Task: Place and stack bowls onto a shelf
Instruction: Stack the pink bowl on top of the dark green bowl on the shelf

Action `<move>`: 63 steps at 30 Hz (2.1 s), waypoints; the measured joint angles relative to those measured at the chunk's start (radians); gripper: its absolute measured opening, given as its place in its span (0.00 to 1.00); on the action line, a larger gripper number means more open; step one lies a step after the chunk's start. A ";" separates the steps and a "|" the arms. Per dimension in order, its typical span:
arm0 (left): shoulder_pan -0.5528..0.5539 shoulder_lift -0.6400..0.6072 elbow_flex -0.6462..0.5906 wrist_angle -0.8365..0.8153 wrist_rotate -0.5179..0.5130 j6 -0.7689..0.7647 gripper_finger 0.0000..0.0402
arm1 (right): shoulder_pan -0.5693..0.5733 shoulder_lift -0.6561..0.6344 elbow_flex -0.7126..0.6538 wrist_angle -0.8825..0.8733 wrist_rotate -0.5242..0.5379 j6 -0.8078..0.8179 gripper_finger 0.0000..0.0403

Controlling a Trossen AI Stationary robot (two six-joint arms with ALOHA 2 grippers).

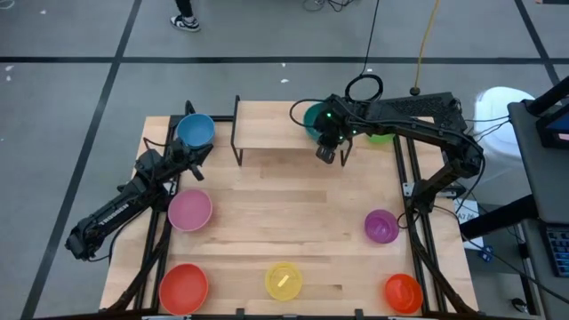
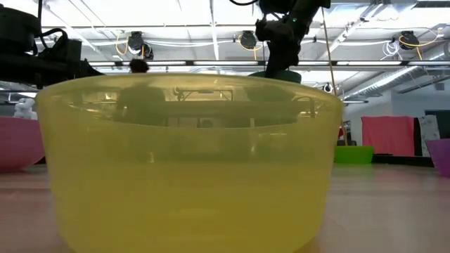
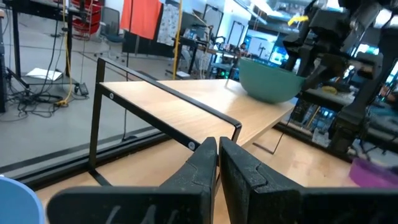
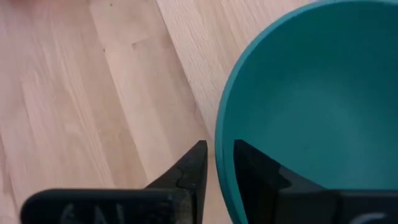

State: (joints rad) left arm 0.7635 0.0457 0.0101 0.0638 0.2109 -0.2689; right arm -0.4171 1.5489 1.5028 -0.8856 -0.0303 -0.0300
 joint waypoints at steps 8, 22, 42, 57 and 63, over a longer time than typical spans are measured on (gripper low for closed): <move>0.000 0.000 0.000 0.046 0.001 -0.186 0.06 | 0.000 -0.030 0.000 0.107 0.000 -0.041 0.20; 0.001 0.000 0.000 0.206 0.010 -0.222 0.06 | 0.031 -0.174 0.000 0.197 0.000 -0.090 0.20; 0.000 0.030 0.391 -0.230 -0.016 -0.066 0.01 | 0.085 -0.385 0.000 0.359 0.002 -0.194 0.20; 0.000 0.283 0.939 -0.846 -0.105 -0.119 0.17 | 0.085 -0.430 0.001 0.341 0.002 -0.307 0.20; 0.000 0.343 0.940 -0.939 0.019 -0.153 0.30 | 0.085 -0.430 0.001 0.330 0.002 -0.355 0.20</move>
State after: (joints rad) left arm 0.7635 0.3890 0.9504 -0.8751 0.2301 -0.4219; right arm -0.3317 1.1188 1.5036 -0.5556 -0.0284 -0.3845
